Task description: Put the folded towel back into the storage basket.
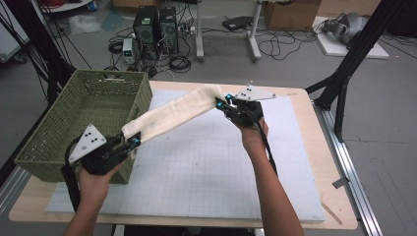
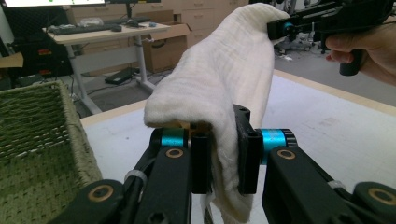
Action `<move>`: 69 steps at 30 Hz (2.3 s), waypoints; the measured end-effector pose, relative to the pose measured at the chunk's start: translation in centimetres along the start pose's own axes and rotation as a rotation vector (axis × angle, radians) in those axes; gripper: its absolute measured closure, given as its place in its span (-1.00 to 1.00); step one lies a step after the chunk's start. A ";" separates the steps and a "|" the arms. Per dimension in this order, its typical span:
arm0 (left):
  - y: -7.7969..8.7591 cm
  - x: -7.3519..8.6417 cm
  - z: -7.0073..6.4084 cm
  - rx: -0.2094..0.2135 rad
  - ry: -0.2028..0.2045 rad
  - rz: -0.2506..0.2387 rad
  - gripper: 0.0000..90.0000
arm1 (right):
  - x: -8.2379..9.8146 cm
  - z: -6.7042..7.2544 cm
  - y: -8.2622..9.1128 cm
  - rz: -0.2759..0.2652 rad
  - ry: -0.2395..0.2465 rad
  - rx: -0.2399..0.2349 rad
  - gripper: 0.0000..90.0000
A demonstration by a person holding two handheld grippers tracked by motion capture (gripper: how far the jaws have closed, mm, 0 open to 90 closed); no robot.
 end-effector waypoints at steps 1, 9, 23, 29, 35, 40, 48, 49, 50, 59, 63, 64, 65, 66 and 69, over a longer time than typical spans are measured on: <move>0.4 0.0 0.3 -0.011 0.004 -0.007 0.77 | -0.4 0.2 -0.6 -0.005 0.005 -0.008 0.78; 2.3 -0.3 1.5 -0.049 0.024 -0.039 0.77 | -2.5 1.3 -2.9 -0.021 0.020 -0.039 0.78; 4.6 -0.6 3.2 -0.100 0.059 -0.075 0.77 | -6.0 3.2 -7.6 -0.015 0.047 -0.064 0.78; 5.4 -0.7 3.6 -0.114 0.072 -0.089 0.77 | -7.1 4.0 -9.4 -0.014 0.057 -0.061 0.78; 6.2 -0.6 4.0 -0.127 0.087 -0.096 0.77 | -7.7 4.9 -10.6 -0.014 0.073 -0.071 0.78; 6.6 -0.3 4.2 -0.148 0.072 -0.082 0.77 | -8.2 5.4 -11.8 -0.020 0.061 -0.084 0.78; 7.8 -0.1 5.2 -0.187 0.085 -0.091 0.77 | -9.8 6.7 -14.6 -0.008 0.083 -0.108 0.78; 7.9 0.0 5.2 -0.189 0.089 -0.091 0.77 | -10.0 6.9 -14.9 -0.005 0.082 -0.111 0.78; 7.9 0.0 5.2 -0.189 0.089 -0.091 0.77 | -10.1 7.1 -15.3 -0.007 0.086 -0.112 0.78; 8.9 0.6 5.9 -0.222 0.099 -0.084 0.77 | -11.2 8.6 -17.9 0.005 0.093 -0.124 0.78; 9.2 0.8 6.1 -0.240 0.090 -0.072 0.78 | -11.5 9.2 -19.2 0.013 0.095 -0.129 0.78; 9.2 0.8 6.1 -0.240 0.090 -0.072 0.78 | -11.4 9.3 -19.4 0.016 0.092 -0.128 0.78; 9.2 0.9 6.2 -0.245 0.086 -0.064 0.78 | -11.4 9.5 -19.6 0.018 0.089 -0.131 0.78; 9.2 0.9 6.2 -0.245 0.086 -0.064 0.78 | -11.5 9.6 -19.8 0.017 0.089 -0.130 0.78; 9.3 1.1 6.3 -0.250 0.091 -0.066 0.78 | -11.5 9.9 -20.3 0.017 0.089 -0.132 0.78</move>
Point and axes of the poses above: each handheld gripper's, and its own axes: y roughly backward along the jaws, x roughly out of its underside, z roughly to its left, the point moved 5 cm from there along -y, roughly forward along the jaws
